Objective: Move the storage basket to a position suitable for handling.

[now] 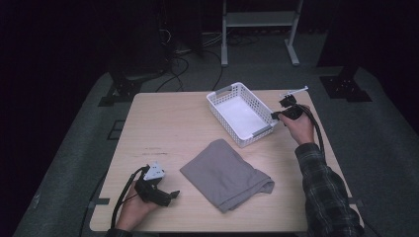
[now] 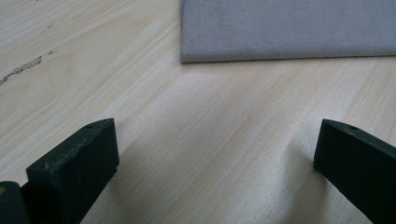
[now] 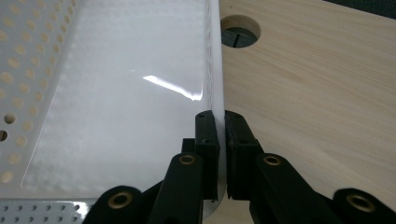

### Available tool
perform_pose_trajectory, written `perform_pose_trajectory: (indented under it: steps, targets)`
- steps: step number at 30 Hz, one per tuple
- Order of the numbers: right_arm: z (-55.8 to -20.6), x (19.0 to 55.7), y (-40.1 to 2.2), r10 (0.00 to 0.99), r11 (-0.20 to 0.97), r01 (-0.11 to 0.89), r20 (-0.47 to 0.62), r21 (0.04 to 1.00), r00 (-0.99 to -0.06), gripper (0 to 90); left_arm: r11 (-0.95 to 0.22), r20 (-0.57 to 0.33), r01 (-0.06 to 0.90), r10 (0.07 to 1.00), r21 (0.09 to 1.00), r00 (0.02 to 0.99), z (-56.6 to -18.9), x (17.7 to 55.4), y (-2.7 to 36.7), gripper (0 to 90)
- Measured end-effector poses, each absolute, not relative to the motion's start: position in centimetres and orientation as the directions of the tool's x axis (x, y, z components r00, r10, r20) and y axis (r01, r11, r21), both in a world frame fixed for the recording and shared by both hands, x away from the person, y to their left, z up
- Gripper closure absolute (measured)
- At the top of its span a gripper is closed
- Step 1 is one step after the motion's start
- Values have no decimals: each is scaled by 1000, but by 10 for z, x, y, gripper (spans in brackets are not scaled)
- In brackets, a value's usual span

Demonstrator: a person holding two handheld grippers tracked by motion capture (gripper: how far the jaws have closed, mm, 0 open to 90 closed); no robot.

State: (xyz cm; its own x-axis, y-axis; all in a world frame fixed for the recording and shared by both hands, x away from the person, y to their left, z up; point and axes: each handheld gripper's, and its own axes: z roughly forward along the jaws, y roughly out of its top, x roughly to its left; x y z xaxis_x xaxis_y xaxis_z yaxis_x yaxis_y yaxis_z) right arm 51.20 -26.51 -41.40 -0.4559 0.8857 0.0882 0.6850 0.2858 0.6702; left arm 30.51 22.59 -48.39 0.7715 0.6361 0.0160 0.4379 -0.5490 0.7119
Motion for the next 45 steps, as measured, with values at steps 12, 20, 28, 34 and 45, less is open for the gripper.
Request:
perform_pose_trajectory:
  steps: [12,20,28,34,45]
  targets:
    - [-414,485,-295,894,276,690,86,669,-441,841,-549,16,438,636,712,771,-484,305,226,0]
    - [-413,464,-314,895,279,695,82,663,-438,841,-549,16,438,636,712,771,-484,305,226,0]
    - [-413,441,-333,897,285,699,75,656,-436,841,-549,16,438,636,712,771,-484,305,226,0]
    - [-412,428,-343,895,296,699,67,652,-442,840,-549,16,438,636,712,771,-484,305,226,0]
    - [-406,410,-350,895,267,677,84,686,-438,702,-548,16,438,636,712,771,-484,305,226,0]
